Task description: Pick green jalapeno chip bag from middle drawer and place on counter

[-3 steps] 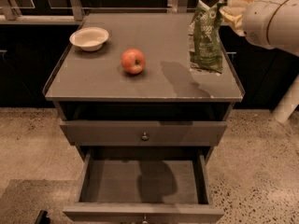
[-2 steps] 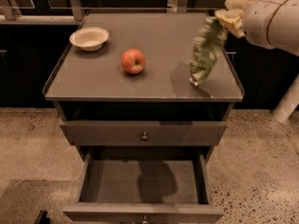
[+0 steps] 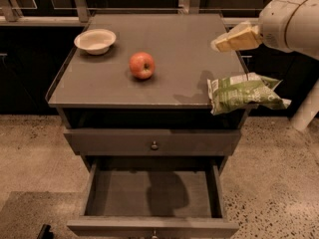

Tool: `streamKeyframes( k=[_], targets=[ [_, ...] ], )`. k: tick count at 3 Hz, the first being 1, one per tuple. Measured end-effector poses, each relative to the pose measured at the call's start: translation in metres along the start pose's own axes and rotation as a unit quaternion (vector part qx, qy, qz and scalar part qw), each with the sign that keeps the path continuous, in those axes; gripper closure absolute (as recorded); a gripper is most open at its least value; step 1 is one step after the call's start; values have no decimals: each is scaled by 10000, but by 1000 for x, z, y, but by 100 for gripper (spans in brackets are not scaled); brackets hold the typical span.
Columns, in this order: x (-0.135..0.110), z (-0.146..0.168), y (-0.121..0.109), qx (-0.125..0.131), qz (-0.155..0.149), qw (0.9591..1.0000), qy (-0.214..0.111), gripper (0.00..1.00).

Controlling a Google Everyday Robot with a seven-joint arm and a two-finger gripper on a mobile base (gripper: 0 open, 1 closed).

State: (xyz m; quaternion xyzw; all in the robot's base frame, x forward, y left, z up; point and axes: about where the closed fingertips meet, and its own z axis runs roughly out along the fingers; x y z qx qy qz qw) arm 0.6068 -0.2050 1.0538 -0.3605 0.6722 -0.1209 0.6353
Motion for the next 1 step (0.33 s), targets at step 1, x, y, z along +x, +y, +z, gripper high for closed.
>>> streamKeyframes(
  k=[1],
  targets=[
    [0,0,0,0,0,10000,0,0]
  ],
)
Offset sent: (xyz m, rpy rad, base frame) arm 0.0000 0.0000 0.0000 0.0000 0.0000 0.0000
